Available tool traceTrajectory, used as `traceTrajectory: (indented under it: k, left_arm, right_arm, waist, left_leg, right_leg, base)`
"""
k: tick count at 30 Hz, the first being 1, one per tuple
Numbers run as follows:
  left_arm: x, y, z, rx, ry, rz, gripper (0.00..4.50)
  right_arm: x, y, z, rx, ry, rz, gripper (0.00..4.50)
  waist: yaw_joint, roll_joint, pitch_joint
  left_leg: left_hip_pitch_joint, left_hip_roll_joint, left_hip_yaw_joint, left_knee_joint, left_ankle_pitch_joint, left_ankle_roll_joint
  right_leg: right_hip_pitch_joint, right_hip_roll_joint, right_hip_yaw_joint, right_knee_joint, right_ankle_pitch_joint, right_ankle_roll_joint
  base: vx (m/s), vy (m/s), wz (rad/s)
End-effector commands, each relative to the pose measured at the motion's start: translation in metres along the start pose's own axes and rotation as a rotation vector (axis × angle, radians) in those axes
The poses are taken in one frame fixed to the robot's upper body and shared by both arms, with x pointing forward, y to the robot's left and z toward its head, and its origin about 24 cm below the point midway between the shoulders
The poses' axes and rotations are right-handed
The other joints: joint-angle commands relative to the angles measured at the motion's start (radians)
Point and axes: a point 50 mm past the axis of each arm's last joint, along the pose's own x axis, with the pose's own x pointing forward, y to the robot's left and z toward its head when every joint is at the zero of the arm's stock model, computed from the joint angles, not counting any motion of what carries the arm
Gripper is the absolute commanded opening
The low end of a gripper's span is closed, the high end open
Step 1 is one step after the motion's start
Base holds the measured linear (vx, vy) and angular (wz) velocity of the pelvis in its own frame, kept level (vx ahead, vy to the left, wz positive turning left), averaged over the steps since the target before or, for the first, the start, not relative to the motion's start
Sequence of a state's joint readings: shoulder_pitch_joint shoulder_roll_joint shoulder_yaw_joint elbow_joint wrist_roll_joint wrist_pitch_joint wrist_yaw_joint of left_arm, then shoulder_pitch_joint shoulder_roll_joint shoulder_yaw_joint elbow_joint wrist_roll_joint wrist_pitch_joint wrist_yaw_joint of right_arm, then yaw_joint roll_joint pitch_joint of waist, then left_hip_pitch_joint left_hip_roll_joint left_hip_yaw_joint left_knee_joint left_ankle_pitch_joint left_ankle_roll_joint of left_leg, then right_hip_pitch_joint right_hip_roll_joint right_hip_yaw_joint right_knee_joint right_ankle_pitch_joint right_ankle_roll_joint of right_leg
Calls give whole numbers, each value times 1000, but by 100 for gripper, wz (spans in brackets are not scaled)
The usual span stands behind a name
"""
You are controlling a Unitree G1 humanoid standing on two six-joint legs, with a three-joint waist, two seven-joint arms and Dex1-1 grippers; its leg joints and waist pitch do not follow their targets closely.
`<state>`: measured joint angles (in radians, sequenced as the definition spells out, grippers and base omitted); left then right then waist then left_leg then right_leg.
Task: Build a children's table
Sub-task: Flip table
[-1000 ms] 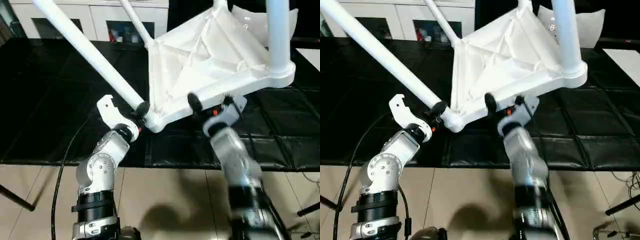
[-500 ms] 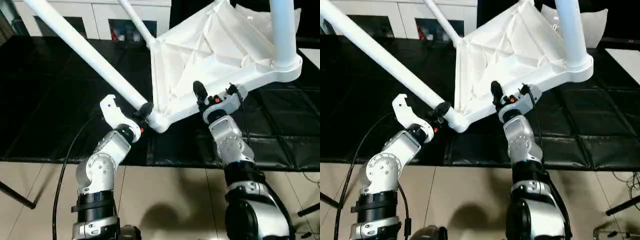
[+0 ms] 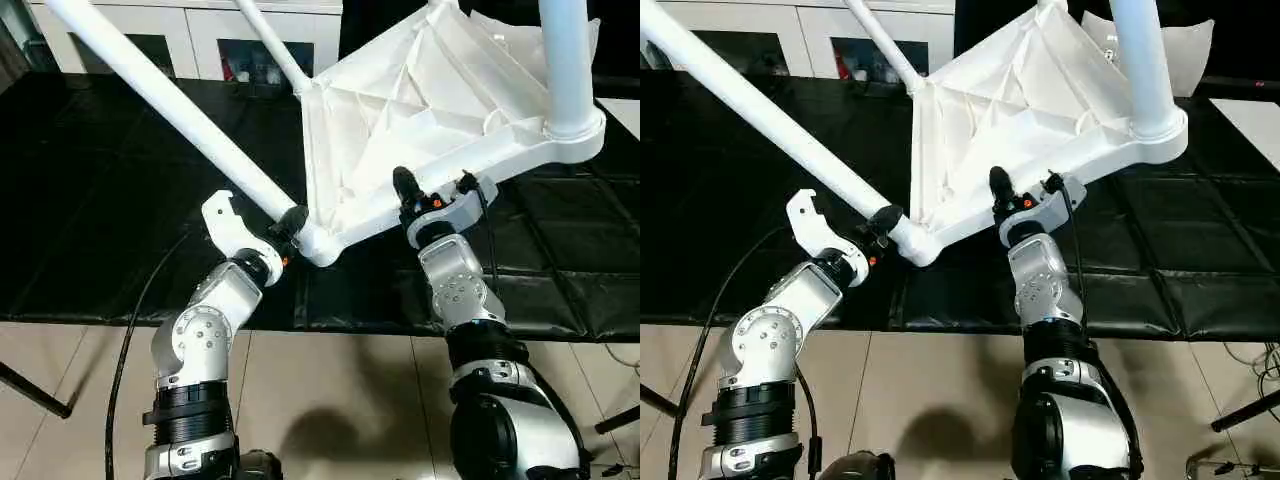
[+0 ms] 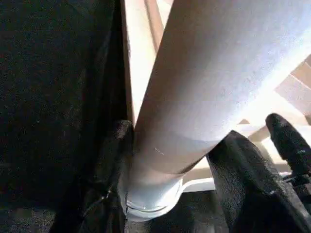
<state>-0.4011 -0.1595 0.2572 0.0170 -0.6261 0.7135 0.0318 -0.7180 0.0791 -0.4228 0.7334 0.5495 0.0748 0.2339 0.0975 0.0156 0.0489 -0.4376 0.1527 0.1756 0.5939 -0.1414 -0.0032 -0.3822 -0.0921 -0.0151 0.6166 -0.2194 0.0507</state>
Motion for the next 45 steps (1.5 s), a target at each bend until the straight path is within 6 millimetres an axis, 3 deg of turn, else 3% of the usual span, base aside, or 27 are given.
traceTrajectory:
  k: [1, 2, 5, 9, 13, 15, 18, 19, 20, 21, 22, 25, 27, 33, 45]
  left_arm:
    - [-3, -14, -23, -15, 66, -108, 243]
    - [-5, -11, -21, 20, 52, -103, 278]
    - [-16, -5, -19, 24, 60, -126, 299]
    - [-34, 4, -24, 63, 113, -157, 309]
    - [-49, 16, -27, 128, 131, -141, 345]
    - [-64, 22, -23, 239, 111, -154, 353]
    - [-78, 13, -7, 455, 49, -198, 373]
    - [-78, 13, -6, 464, 46, -200, 380]
    - [-83, 3, 3, 571, 30, -239, 383]
    - [-85, -3, 8, 640, 25, -267, 384]
    - [-88, -9, 16, 709, 10, -296, 384]
    - [-91, -20, 31, 803, -28, -332, 384]
    - [-94, -39, 58, 978, -115, -388, 384]
    - [-89, -65, 81, 1141, -211, -429, 384]
    - [-86, -73, 85, 1317, -173, -451, 384]
  right_arm:
    - [8, 12, 16, -35, -59, 40, 207]
    - [8, 12, 19, -38, -73, 35, 206]
    - [7, 9, 31, -56, -119, 10, 205]
    - [6, 6, 45, -81, -168, -13, 205]
    - [4, 6, 55, -147, -199, -14, 205]
    - [2, 6, 67, -242, -225, -22, 205]
    - [-2, 4, 78, -334, -240, -55, 205]
    - [-3, 3, 79, -336, -240, -57, 205]
    - [-4, 3, 82, -382, -232, -65, 205]
    - [-5, 3, 84, -419, -222, -65, 205]
    - [-6, 4, 87, -457, -217, -70, 203]
    - [-8, 3, 92, -506, -205, -91, 202]
    - [-10, 2, 103, -565, -198, -136, 202]
    - [-11, 8, 116, -709, -210, -156, 201]
    - [-13, 18, 138, -1003, -177, -183, 195]
  waist:
    - [1, -3, -81]
    - [1, -4, -82]
    - [1, 1, -84]
    - [2, 1, -82]
    - [7, 4, -77]
    - [6, -1, -75]
    - [9, 5, -73]
    - [9, -4, -71]
    - [7, 1, -69]
    - [8, 0, -70]
    - [6, -8, -70]
    - [4, -5, -71]
    - [1, -6, -72]
    - [3, -2, -73]
    - [3, -5, -75]
  left_leg:
    - [50, 60, -16, -61, -128, 35]
    - [49, 60, -16, -60, -124, 38]
    - [51, 61, -17, -58, -105, 39]
    - [51, 61, -14, -58, -110, 40]
    - [57, 63, -14, -68, -198, -5]
    - [57, 65, -15, -74, -220, -21]
    - [63, 65, -15, -76, -246, -49]
    - [62, 65, -15, -78, -251, -53]
    - [60, 62, -16, -81, -274, -72]
    - [61, 62, -17, -81, -276, -75]
    - [60, 60, -16, -80, -272, -79]
    - [60, 56, -13, -77, -259, -88]
    - [58, 52, -11, -72, -234, -82]
    - [54, 49, -9, -66, -220, -102]
    - [53, 48, -7, -58, -204, -101]
  right_leg:
    - [29, -40, 8, -48, 112, -209]
    - [30, -41, 8, -48, 112, -207]
    - [28, -39, 6, -43, 137, -215]
    - [26, -36, 5, -43, 123, -222]
    - [21, -33, 9, -55, 11, -182]
    - [18, -30, 9, -59, -19, -161]
    - [10, -27, 10, -61, -55, -123]
    - [10, -27, 10, -64, -63, -115]
    - [9, -27, 11, -62, -94, -100]
    - [9, -26, 11, -64, -102, -90]
    - [8, -26, 11, -61, -109, -82]
    - [6, -28, 13, -59, -103, -87]
    - [5, -25, 14, -56, -82, -89]
    - [6, -26, 16, -51, -72, -101]
    - [7, -23, 16, -45, -57, -123]
  base:
    - [0, 0, 0]
    - [0, 0, 0]
    - [0, 0, 0]
    - [0, 0, 0]
    - [0, 0, 0]
    - [0, 0, 0]
    - [0, 0, 0]
    - [0, 0, 0]
    - [0, 0, 0]
    - [0, 0, 0]
    - [0, 0, 0]
    - [0, 0, 0]
    - [0, 0, 0]
    - [0, 0, 0]
    - [0, 0, 0]
